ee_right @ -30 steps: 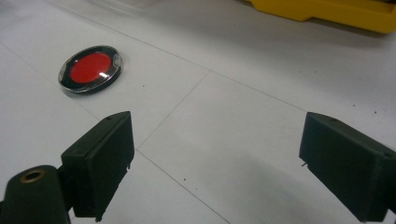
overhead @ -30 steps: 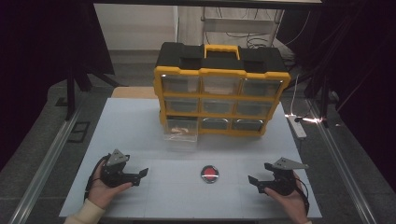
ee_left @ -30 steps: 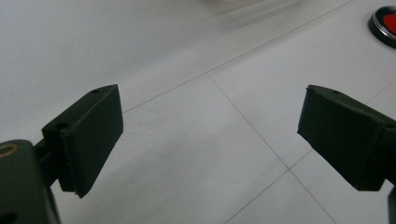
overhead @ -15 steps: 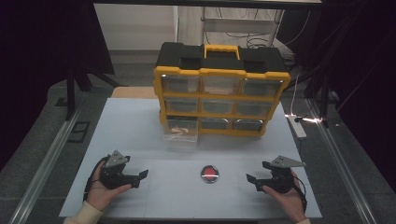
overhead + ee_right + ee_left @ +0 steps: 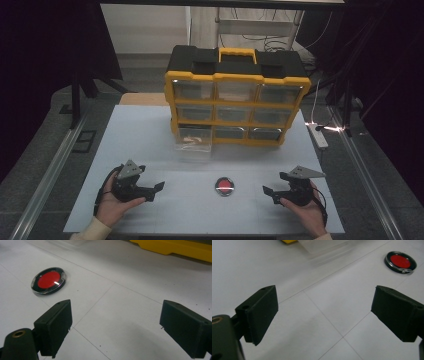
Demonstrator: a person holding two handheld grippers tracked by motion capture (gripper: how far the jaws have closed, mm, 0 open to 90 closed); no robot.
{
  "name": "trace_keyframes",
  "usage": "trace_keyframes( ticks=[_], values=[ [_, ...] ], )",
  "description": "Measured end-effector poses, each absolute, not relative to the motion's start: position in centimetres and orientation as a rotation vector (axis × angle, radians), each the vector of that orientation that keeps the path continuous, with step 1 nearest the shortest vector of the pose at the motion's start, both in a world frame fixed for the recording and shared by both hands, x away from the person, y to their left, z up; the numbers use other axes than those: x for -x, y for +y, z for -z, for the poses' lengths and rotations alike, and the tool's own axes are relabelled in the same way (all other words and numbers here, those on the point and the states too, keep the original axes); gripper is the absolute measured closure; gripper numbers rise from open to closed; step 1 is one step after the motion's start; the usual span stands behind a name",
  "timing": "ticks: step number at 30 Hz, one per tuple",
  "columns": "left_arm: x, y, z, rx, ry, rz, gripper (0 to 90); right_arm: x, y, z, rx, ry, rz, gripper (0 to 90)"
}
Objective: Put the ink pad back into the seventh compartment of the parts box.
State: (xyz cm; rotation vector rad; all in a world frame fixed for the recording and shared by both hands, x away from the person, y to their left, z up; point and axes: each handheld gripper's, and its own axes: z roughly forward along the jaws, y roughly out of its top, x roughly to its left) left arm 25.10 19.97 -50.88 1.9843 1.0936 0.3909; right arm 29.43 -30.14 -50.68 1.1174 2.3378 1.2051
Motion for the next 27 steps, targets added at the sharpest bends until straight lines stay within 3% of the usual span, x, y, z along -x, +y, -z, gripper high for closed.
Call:
trace_keyframes(
  ticks=[27],
  values=[
    [-26.4,15.7,48.9,-2.012,0.981,-0.343,7.9,-29.6,-29.7,50.6,-1.104,2.344,-1.203,11.4]
  ],
)
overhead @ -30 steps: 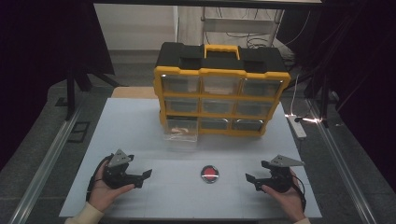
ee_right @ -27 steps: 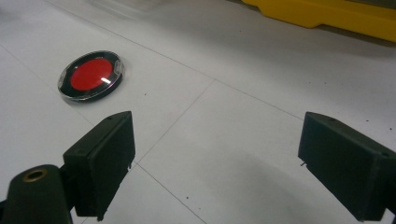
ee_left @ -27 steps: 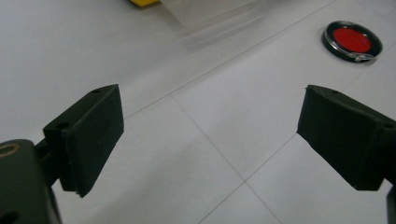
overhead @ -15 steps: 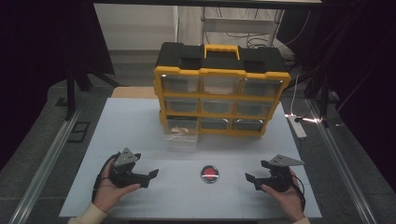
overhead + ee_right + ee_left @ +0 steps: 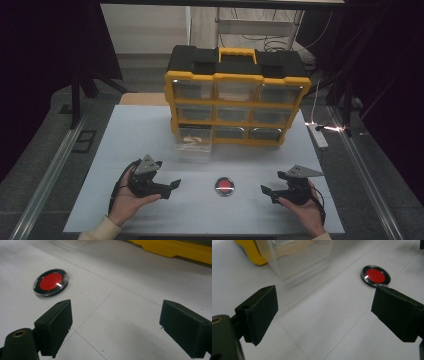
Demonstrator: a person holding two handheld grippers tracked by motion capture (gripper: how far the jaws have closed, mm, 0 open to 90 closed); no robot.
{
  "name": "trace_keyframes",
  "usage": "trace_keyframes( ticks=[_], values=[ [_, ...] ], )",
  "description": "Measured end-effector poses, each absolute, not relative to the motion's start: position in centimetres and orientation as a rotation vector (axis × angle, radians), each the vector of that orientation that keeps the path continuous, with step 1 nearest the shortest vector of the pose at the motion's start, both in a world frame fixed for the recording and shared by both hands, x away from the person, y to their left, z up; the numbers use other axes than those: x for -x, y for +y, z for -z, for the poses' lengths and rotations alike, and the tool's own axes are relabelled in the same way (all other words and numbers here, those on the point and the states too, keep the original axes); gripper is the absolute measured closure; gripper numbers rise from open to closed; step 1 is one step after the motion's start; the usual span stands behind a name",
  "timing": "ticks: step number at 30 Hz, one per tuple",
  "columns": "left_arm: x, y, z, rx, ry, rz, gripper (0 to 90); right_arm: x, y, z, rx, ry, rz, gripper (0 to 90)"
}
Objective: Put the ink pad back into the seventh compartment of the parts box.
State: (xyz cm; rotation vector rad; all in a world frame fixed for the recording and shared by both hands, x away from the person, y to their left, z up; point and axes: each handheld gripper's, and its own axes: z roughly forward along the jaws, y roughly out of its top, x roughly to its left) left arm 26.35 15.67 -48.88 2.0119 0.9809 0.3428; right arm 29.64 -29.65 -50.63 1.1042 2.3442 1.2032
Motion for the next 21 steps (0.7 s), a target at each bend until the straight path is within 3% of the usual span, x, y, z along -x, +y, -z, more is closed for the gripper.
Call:
trace_keyframes(
  ticks=[21],
  values=[
    [-27.7,12.2,48.0,-2.067,0.899,-0.273,8.2,-29.7,-29.6,50.7,-1.1,2.353,-1.203,11.4]
  ],
)
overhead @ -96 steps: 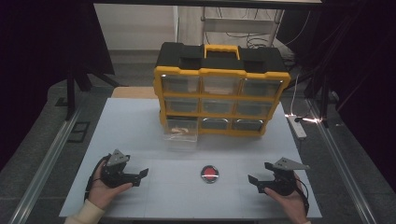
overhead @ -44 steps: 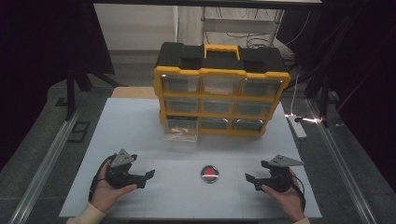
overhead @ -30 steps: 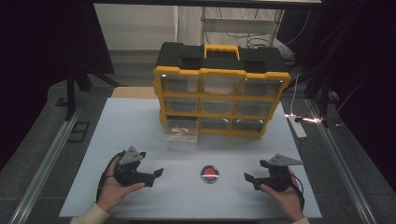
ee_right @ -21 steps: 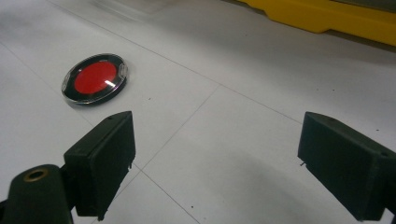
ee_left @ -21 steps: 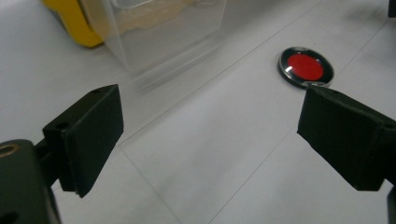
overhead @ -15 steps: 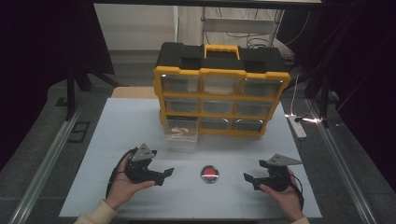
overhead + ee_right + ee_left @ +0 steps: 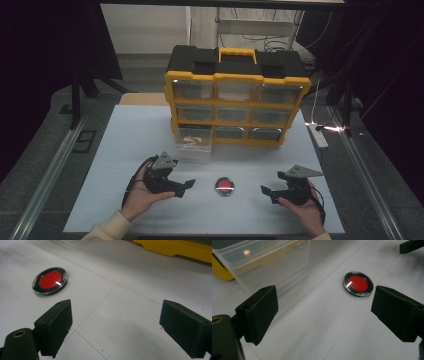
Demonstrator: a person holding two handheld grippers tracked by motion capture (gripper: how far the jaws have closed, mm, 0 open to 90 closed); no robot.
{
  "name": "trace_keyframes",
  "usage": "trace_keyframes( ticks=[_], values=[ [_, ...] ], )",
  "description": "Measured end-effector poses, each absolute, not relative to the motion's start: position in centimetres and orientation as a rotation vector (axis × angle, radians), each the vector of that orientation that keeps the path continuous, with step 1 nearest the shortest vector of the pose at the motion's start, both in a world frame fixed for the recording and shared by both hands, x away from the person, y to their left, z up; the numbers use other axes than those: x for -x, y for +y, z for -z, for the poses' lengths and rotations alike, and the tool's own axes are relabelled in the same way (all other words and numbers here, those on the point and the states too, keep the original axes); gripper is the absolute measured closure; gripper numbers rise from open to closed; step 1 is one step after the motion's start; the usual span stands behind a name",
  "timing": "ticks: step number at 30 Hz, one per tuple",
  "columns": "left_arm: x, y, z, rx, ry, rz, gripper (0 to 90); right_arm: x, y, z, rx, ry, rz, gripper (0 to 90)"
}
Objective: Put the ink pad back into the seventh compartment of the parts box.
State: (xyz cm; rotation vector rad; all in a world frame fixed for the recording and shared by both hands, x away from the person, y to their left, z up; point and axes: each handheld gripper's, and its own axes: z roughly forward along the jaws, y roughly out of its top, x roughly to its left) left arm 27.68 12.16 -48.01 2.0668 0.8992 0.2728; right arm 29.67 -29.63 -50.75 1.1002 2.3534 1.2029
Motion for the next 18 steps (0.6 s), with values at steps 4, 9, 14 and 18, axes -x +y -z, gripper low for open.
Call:
trace_keyframes(
  ticks=[4,9,14,18],
  values=[
    [-27.8,11.2,47.7,-2.072,0.876,-0.26,8.2,-29.6,-29.7,50.7,-1.101,2.349,-1.201,11.3],
    [-28.0,10.1,47.5,-2.087,0.846,-0.25,8.2,-29.6,-29.8,50.8,-1.104,2.349,-1.201,11.3],
    [-28.3,9.4,47.3,-2.103,0.827,-0.245,8.2,-29.6,-29.7,50.8,-1.1,2.351,-1.2,11.2],
    [-28.6,8.8,47.1,-2.109,0.815,-0.235,8.4,-29.6,-29.8,50.8,-1.103,2.343,-1.204,11.3]
  ],
)
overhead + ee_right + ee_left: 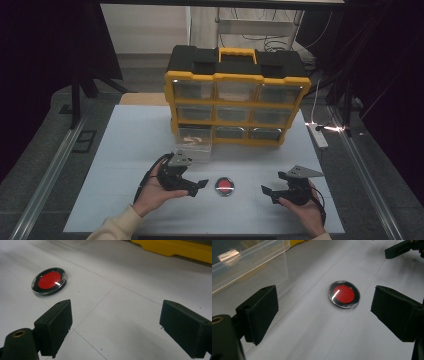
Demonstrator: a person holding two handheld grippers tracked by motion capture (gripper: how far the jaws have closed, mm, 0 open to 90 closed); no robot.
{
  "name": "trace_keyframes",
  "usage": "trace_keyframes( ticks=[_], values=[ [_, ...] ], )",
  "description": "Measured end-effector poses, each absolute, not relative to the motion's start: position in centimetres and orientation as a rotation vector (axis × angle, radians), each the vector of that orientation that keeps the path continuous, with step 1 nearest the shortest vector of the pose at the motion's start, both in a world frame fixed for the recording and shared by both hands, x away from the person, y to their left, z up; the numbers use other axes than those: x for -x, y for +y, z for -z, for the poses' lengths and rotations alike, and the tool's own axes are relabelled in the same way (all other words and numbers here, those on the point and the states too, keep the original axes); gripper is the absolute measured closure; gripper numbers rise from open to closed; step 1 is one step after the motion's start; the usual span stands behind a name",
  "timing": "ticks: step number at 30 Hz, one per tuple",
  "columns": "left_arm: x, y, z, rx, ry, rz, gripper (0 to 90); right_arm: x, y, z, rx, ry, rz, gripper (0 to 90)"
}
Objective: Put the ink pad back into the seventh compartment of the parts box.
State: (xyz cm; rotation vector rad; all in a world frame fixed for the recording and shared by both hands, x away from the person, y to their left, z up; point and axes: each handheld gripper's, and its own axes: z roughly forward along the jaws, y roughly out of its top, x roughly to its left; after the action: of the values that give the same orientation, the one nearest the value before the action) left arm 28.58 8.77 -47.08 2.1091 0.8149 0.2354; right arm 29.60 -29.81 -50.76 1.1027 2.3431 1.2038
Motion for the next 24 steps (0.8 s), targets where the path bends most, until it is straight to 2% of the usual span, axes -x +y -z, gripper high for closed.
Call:
trace_keyframes(
  ticks=[24],
  values=[
    [-29.9,4.1,47.6,-2.196,0.704,-0.149,7.9,-29.7,-30.1,50.9,-1.122,2.338,-1.202,11.3]
  ],
)
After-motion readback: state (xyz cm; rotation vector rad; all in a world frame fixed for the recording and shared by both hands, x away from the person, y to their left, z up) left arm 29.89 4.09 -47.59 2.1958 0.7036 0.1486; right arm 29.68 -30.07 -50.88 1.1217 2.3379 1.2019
